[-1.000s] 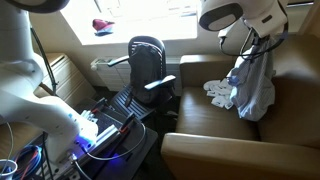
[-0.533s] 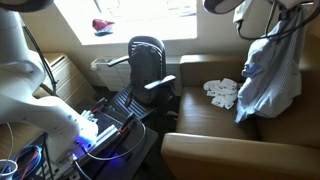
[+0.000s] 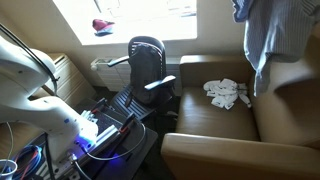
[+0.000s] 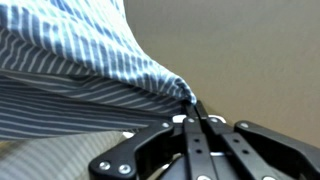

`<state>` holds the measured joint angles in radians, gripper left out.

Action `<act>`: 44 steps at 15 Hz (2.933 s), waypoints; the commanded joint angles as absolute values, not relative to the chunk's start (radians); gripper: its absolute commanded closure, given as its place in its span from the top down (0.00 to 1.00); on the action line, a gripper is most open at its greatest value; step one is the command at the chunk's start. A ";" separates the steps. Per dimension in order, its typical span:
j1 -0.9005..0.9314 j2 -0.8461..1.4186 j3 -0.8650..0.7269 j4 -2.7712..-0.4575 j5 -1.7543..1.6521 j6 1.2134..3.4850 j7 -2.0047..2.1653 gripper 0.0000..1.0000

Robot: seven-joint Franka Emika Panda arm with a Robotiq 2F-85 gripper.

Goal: Take the garment on the sofa and put it on the chair

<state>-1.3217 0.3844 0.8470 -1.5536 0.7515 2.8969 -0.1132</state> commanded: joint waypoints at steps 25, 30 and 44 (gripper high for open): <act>-1.928 0.184 1.676 -1.450 1.305 1.668 -0.240 0.01; -2.068 0.211 1.842 -1.421 1.126 1.418 -0.091 0.01; -2.159 0.300 1.849 -1.629 0.620 1.600 -0.670 0.03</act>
